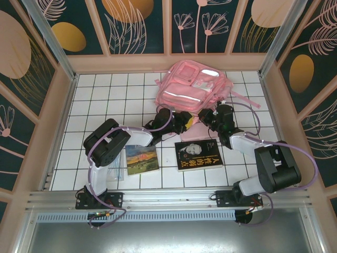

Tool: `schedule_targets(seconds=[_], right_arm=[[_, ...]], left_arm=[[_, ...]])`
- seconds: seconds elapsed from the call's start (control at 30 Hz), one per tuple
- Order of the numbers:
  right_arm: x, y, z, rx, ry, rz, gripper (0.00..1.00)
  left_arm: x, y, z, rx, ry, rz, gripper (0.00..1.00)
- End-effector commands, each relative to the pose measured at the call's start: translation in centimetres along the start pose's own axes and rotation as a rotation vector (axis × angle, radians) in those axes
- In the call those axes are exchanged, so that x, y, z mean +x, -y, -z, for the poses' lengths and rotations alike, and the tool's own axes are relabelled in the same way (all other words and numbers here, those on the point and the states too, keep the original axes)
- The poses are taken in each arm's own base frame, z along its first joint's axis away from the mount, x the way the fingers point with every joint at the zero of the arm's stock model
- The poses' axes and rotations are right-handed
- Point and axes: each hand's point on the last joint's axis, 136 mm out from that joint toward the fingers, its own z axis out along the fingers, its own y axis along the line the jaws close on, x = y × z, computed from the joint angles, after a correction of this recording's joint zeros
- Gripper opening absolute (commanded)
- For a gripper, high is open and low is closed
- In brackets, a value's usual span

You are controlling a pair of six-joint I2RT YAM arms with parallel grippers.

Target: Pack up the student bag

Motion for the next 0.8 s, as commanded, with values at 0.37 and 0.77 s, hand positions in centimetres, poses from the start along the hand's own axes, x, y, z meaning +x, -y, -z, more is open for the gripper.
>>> schedule_targets(seconds=[0.37, 0.77], right_arm=[[-1.8, -1.8, 0.9, -0.035, 0.096, 0.134, 0.0], [-2.0, -0.9, 0.4, 0.001, 0.1, 0.152, 0.0]], left_arm=[[-0.6, 4.7, 1.6, 0.126, -0.012, 0.05, 0.48], [0.9, 5.1, 2.2, 0.1, -0.08, 0.049, 0.54]])
